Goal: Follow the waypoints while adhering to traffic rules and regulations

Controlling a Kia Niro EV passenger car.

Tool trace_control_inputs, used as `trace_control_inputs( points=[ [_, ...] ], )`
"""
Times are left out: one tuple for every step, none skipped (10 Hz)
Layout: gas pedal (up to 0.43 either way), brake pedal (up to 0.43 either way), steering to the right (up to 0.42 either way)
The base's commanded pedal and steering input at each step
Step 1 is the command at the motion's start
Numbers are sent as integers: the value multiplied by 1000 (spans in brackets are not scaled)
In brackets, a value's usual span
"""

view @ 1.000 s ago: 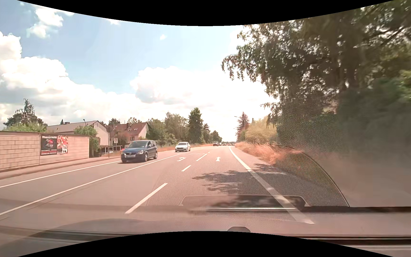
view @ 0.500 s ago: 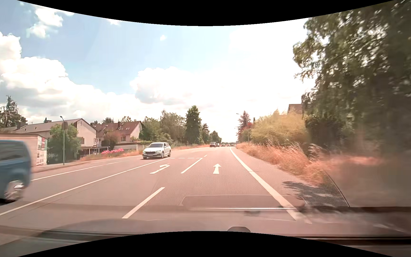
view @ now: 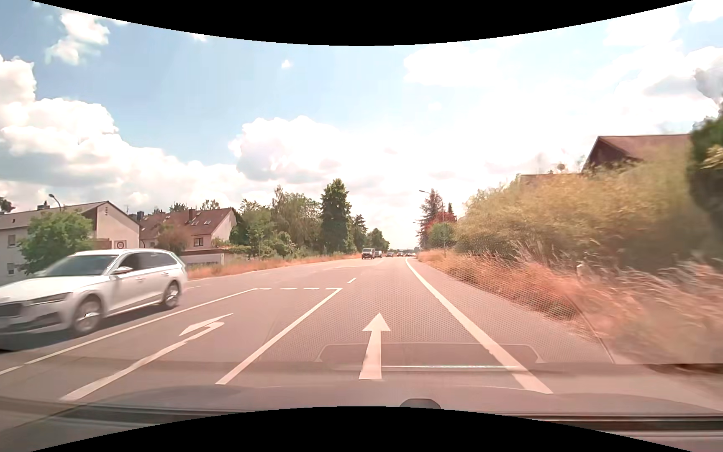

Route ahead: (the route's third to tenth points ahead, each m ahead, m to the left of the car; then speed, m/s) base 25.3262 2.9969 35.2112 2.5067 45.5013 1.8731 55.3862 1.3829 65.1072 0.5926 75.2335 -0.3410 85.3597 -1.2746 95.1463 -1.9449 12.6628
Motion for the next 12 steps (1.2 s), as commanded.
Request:
trace_control_inputs(
  points=[
    [39,0,0],
    [39,0,0],
    [39,0,0],
    [39,0,0],
    [39,0,0],
    [39,0,0],
    [39,0,0],
    [39,0,0],
    [39,0,0],
    [39,0,0],
    [39,0,0],
    [39,0,0]
  ],
)
